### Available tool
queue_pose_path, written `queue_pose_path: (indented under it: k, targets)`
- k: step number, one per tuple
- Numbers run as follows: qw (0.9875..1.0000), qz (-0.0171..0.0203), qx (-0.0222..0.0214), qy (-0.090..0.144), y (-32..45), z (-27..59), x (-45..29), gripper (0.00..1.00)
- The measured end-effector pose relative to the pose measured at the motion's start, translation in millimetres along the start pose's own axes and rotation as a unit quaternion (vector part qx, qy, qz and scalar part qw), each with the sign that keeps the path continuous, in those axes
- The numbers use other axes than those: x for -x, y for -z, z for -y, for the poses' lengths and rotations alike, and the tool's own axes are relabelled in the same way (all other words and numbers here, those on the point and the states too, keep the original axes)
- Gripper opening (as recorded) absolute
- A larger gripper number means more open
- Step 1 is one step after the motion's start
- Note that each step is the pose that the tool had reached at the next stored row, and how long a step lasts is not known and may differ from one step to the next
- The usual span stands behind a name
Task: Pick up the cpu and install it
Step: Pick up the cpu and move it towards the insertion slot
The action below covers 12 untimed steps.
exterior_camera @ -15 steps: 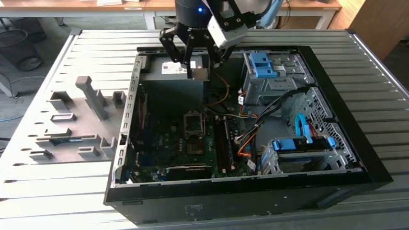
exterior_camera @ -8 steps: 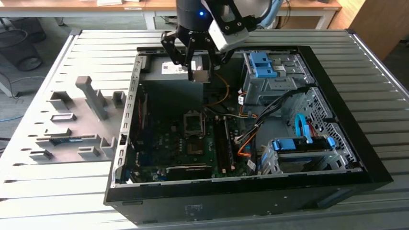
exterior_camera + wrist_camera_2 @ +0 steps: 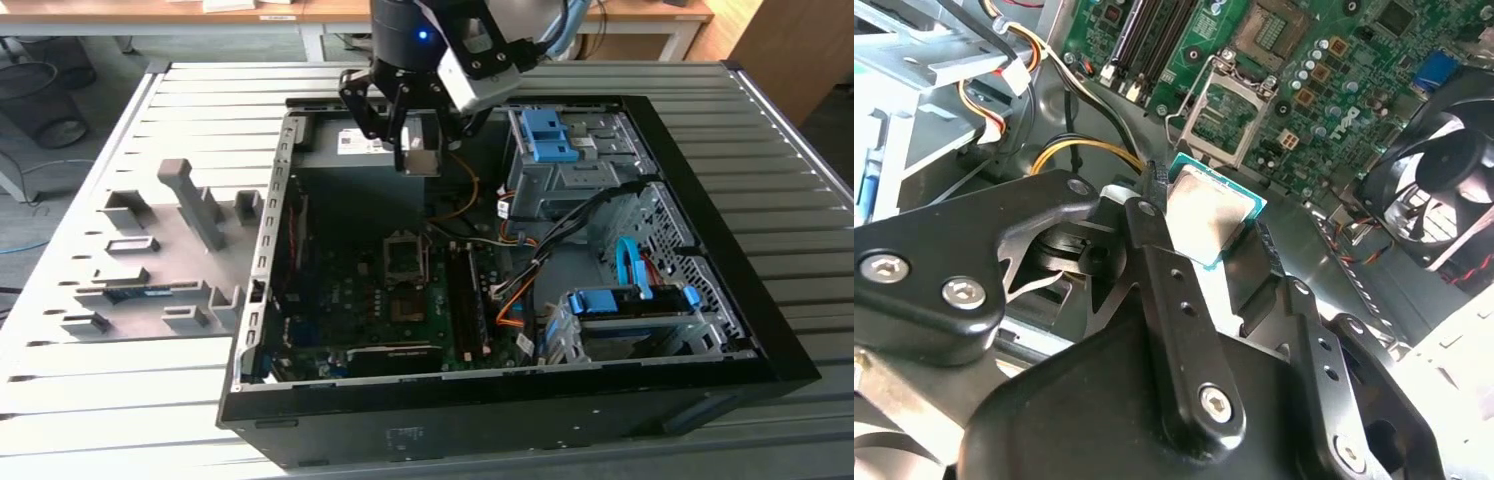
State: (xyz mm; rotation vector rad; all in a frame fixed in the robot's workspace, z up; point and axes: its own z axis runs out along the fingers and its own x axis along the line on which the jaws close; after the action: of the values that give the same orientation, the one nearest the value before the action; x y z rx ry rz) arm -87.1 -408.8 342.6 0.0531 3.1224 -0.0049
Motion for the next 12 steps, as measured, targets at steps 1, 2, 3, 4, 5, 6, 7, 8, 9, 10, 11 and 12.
queue_pose_path:
  k: [1,2,3,4,5,6,7,8,9,10,11,12]
  targets:
    - [1.0000,0.0000,0.0001,0.000,-0.6,0.0,0.2,0.47]
    - [1.0000,0.0000,0.0000,0.000,-1.1,0.0,0.4,0.47]
    - [1.0000,0.0000,0.0000,0.000,-1.7,0.0,0.6,0.47]
    - [1.0000,0.0000,0.0000,0.000,-2.3,0.0,0.8,0.47]
    - [1.0000,0.0000,0.0000,0.000,-2.9,0.1,1.0,0.47]
    - [1.0000,0.0000,0.0000,0.000,-3.4,0.1,1.2,0.47]
    - [1.0000,0.0000,0.0000,0.000,-3.9,0.1,1.4,0.47]
    - [1.0000,0.0000,0.0000,0.000,-4.5,0.1,1.7,0.47]
    - [1.0000,0.0000,0.0000,0.000,-5.0,0.1,1.9,0.47]
    - [1.0000,0.0000,0.0000,0.000,-5.6,0.1,2.2,0.47]
    - [1.0000,0.0000,0.0000,0.000,-6.2,0.1,2.5,0.47]
    - [1.0000,0.0000,0.0000,0.000,-6.7,0.1,2.8,0.47]
